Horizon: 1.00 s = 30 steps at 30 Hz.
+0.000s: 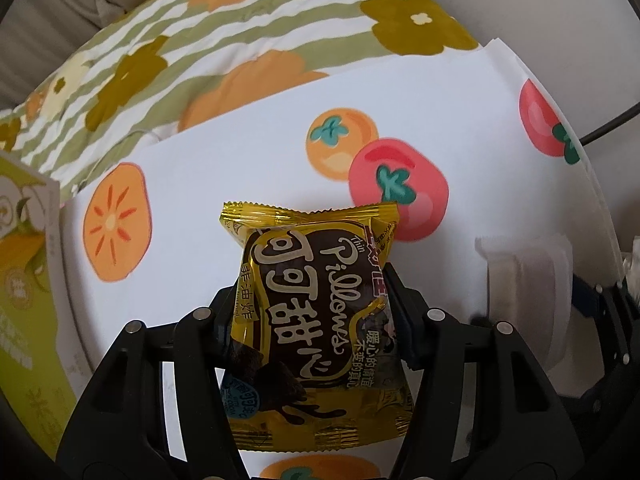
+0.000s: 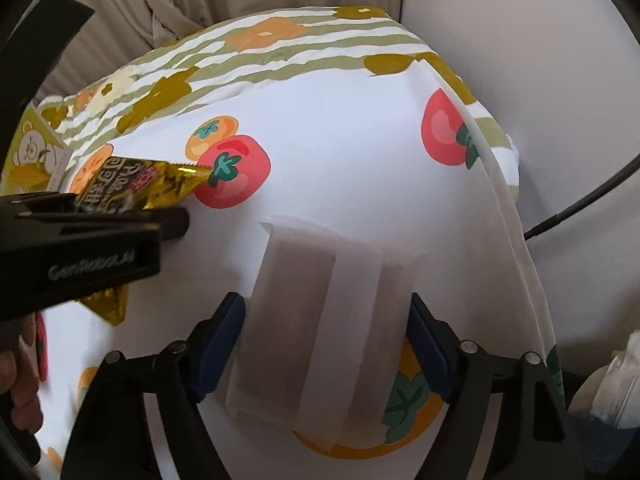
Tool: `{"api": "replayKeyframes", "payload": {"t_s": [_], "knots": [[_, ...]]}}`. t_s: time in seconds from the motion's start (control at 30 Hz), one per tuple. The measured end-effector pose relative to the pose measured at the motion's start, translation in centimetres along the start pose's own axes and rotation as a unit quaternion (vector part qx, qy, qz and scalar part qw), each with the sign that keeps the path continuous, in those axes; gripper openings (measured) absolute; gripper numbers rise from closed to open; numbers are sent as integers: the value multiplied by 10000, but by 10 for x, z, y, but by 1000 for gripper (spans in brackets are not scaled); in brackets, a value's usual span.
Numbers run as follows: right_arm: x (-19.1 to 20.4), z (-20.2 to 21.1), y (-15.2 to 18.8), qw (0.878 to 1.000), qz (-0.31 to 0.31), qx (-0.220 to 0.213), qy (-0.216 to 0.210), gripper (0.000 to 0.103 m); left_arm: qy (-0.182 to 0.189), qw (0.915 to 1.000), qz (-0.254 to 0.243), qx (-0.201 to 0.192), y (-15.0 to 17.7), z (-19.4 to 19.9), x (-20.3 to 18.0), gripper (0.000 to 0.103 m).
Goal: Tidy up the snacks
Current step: 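Grasp the gold Pillows bag with the left tool while the right tool grasps the white packet, then carry both snacks into the yellow-green box and open both tools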
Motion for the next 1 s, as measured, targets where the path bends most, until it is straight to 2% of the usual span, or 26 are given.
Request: {"api": "replayKeyframes", "payload": {"t_s": [0.07,0.17,0.3,0.53,0.77,1.0], "knots": [[0,0,-1,9999,124,-19,88,67,-33,10000,-20,-37,4,1,1,55],[-1,1,-1,9999,124,-30,55,64,-47,10000,3,-34,6,2,3,54],[2,6,-6,9997,68,-114,-196,63,-45,9999,107,-96,5,10,7,54],[26,38,-31,9971,435,-474,-397,62,11,9974,568,-447,2,62,39,54],[80,94,-68,9862,1060,-1050,-714,62,-171,9875,1075,-1144,3,146,114,54],[182,143,-88,9672,1585,-1377,-1431,62,-413,9733,1597,-1593,27,209,220,54]]}}
Point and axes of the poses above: each gripper's, at about its wrist camera, not at the fingertips, and z roughly against the way its jaws point, x to its left, y to its underside, the point moved 9 cm from there along -z, roughly the way its jaws point, and after that the axes turned 11 degrees about -y, right-handed, at the moved point
